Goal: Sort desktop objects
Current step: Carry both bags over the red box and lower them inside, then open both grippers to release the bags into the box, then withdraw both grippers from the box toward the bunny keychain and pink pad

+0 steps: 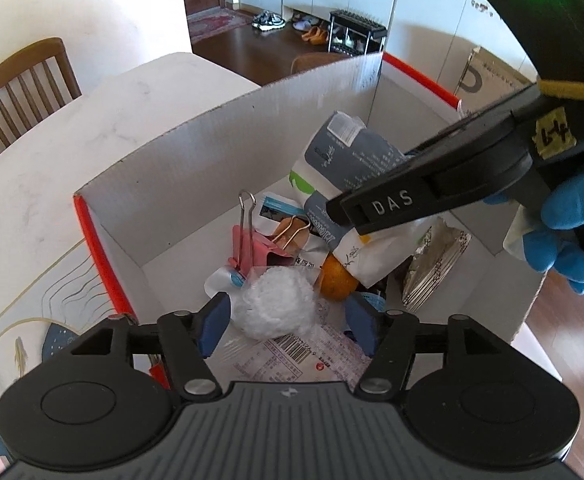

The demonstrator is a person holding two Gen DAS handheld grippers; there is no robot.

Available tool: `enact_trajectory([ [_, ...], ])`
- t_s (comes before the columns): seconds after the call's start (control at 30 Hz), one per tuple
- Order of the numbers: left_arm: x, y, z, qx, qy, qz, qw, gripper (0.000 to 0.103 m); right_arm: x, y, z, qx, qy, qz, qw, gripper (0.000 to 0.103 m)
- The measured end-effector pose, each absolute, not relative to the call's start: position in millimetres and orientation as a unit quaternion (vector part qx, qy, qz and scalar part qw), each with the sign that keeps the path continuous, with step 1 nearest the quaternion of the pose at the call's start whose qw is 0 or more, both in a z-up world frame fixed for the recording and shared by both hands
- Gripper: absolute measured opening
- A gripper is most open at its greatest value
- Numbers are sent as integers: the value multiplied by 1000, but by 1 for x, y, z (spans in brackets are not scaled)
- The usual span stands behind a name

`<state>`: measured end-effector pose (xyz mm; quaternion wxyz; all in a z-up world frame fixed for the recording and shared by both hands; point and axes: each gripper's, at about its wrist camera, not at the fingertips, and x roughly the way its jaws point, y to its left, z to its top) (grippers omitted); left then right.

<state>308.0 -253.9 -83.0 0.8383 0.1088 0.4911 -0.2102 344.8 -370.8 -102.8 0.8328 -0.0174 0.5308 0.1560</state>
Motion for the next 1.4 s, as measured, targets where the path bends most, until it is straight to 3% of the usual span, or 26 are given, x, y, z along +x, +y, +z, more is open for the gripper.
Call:
enact_trajectory([
  [0.1,303,-252,-78,105,484,-212,842,64,343,-375,-100,-19,530,154,834,56],
  [0.23,293,-253,-73,105,472,-218,848,64,336,-378,-93,-34,521,160,838,59],
  [0.3,289,-252,-68,102,467,-222,850,64,332,-379,-87,-43,512,160,843,70],
  [0.97,237,-222,-17,74,396,-230,886,68,261,-387,-24,-30,434,182,882,82],
  [1.07,227,-210,-10,70,384,-232,891,77,251,-383,-17,-20,423,187,886,84],
  [1.4,200,-160,3,49,365,-226,902,82,205,-349,8,-16,382,212,899,90],
])
